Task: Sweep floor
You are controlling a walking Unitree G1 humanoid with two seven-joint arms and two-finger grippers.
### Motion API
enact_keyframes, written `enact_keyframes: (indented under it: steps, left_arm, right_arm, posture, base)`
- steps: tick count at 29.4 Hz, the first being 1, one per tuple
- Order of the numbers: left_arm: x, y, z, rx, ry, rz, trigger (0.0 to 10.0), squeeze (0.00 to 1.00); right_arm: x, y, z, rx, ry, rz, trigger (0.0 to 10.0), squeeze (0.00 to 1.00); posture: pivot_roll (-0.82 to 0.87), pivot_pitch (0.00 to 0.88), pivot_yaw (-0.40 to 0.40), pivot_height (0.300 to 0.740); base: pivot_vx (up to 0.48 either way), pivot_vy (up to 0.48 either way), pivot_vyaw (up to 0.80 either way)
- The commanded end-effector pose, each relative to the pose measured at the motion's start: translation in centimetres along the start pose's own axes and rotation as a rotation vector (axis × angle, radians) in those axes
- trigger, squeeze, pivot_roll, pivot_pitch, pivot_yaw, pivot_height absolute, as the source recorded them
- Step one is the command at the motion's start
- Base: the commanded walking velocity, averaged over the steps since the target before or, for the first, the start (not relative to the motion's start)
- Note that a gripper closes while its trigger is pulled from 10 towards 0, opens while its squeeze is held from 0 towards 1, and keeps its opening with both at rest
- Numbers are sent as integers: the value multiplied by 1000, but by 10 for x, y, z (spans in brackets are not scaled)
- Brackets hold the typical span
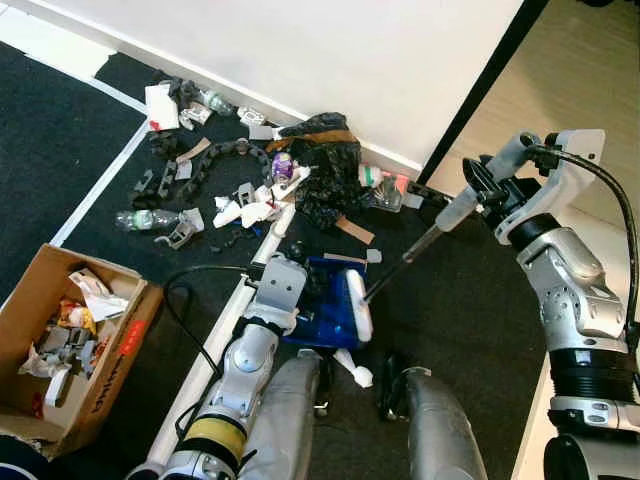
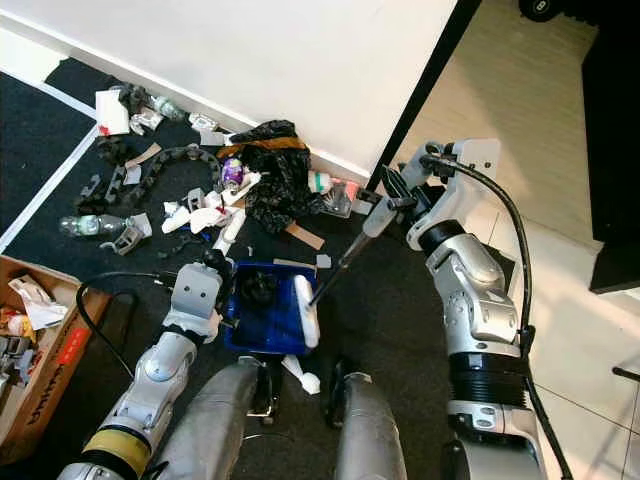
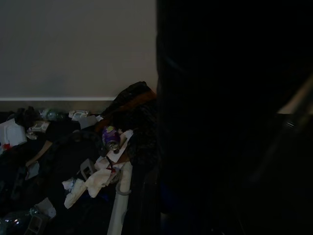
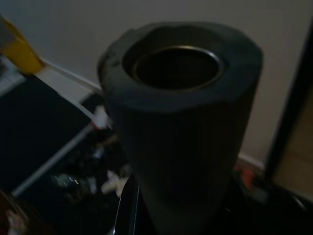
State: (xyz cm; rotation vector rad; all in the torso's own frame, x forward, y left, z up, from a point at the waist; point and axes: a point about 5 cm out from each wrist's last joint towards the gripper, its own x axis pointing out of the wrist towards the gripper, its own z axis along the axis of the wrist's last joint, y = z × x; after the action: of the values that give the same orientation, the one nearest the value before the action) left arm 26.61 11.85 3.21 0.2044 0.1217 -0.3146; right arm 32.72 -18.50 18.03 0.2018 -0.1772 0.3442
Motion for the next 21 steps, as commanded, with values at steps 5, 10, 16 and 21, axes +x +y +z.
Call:
enact_keyframes:
  steps: [5,10,16,21]
  left_arm:
    - [-10,-24,-25,-70,119,-89,10000,0]
    - [-11,-22,-27,-94,122,-71,10000,0]
    - [-17,0,-43,-245,171,50,10000,0]
    - [-20,5,-47,-274,184,74,10000,0]
  right_arm:
    - [-1,10,20,47,-166,68,10000,0]
    - [-1,7,29,76,-209,69,10000,0]
    - [-9,-32,62,156,-367,-82,10000,0]
    - [-14,-49,77,190,-443,-151,10000,0]
  posture:
    - [93,346,-46,740]
    - [91,340,-49,740]
    - [77,323,-57,740]
    - [73,317,-61,740]
  base:
    - [0,0,0]
    - [0,0,0]
    - [0,0,0]
    - [0,0,0]
